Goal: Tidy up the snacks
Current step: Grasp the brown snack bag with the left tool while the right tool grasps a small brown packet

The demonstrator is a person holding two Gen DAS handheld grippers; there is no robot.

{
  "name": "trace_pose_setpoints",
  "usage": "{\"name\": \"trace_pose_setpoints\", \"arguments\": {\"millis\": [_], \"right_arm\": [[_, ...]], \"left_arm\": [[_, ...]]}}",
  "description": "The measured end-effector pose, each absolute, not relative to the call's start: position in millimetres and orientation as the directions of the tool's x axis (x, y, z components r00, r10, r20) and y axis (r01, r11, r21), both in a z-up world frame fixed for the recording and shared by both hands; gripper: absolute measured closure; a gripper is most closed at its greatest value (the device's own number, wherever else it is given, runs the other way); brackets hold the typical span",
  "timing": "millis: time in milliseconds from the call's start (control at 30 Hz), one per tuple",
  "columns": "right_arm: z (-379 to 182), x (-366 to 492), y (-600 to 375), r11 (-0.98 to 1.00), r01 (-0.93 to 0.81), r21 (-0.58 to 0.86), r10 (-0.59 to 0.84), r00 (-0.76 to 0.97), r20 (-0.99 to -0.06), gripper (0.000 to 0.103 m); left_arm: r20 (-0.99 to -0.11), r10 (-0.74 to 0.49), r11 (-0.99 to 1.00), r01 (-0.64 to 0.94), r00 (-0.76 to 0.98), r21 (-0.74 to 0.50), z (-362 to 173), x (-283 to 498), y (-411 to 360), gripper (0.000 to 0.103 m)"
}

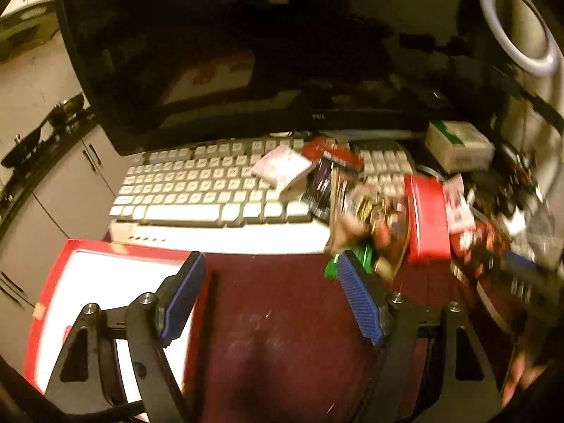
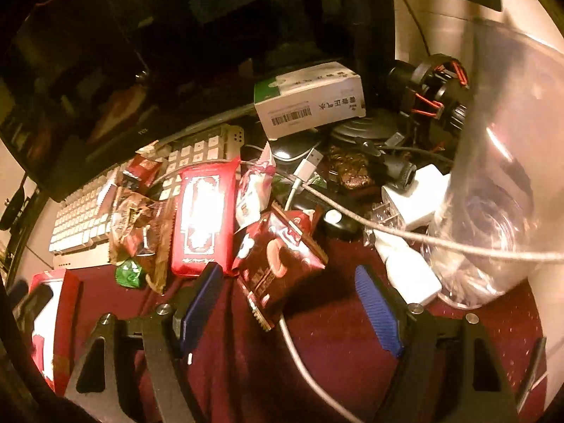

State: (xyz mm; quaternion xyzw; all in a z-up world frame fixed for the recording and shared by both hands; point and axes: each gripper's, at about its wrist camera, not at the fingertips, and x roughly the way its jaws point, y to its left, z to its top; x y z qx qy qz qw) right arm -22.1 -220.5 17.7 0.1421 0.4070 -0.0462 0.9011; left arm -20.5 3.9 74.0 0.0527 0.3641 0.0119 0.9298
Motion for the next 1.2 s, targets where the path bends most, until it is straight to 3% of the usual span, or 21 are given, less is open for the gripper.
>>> {"name": "trace_pose_setpoints", "arguments": {"millis": [267,467,600,633,667,733,833,967,1200], "right_arm": [[6,-11,-232,0.947,0.175,0.269,0.089,0.661,-0.745,0.043],[5,-12,-225,0.951,0.115,0.287,0.137,0.677,-0.724,0.07],[6,-11,-217,0.964,0.09,0.249,0.122,0.685,-0.719,0.074],[5,-11,-218,0.961,0.089,0.262,0.131,0.685,-0.717,0.075],[5,-10,-220,0.956,0.09,0.278,0.144,0.684,-0.716,0.076],[3,-10,-224,0.945,0.092,0.313,0.169,0.682,-0.712,0.076],[4,-11,-222,0.949,0.087,0.304,0.164,0.686,-0.709,0.079],[7,-15,-220,0.956,0.082,0.28,0.146,0.698,-0.701,0.083],[12,-18,-204,0.981,0.067,0.183,0.079,0.722,-0.688,0.086]], "left_arm": [[-0.699,0.035,0.999,0.004,0.714,0.055,63,30,-22,0.026],[-0.74,-0.009,0.999,0.03,0.673,0.015,40,53,-37,0.026],[-0.719,-0.057,0.997,0.075,0.693,-0.007,33,52,-46,0.027],[-0.715,-0.076,0.995,0.101,0.695,-0.007,32,51,-48,0.037],[-0.712,-0.109,0.991,0.135,0.694,-0.021,32,49,-50,0.055],[-0.71,-0.152,0.983,0.178,0.688,-0.038,32,47,-54,0.07],[-0.696,-0.132,0.977,0.212,0.706,0.03,31,38,-65,0.077],[-0.696,-0.161,0.973,0.232,0.699,0.008,33,28,-62,0.086],[-0.682,-0.183,0.969,0.246,0.709,-0.004,38,6,-52,0.091]]}}
